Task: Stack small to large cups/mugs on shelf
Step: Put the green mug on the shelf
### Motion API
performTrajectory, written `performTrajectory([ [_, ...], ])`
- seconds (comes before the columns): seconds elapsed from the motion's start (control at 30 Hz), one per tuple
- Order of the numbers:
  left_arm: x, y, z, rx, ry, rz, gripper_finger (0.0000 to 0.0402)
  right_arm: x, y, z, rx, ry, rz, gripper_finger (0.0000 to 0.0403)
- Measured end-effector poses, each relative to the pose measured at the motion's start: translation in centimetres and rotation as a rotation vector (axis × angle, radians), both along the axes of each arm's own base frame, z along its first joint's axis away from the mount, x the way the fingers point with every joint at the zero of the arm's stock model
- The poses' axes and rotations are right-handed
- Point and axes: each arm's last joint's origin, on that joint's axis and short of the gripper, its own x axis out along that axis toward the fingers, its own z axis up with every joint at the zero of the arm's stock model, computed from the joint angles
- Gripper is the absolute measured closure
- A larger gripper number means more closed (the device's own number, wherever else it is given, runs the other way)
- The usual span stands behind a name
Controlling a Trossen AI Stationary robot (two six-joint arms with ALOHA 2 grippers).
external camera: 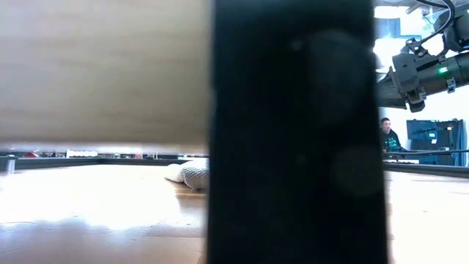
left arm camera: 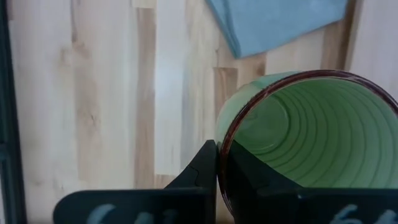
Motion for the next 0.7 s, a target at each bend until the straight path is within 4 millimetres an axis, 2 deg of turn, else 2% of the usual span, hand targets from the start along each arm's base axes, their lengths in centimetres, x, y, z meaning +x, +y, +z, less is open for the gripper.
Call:
performTrajectory([
  [0.4, 0.6, -4.0, 0.0, -0.014, 0.004, -0.010, 0.0401, 0.0, 0.0, 0.0, 0.001, 0.000, 0.000, 0.0143],
  [0.7, 0.7, -8.1, -0.1, -0.021, -0.019, -0.028, 0.0401, 0.0, 0.0, 0.0, 0.001, 0.000, 0.000, 0.0143],
])
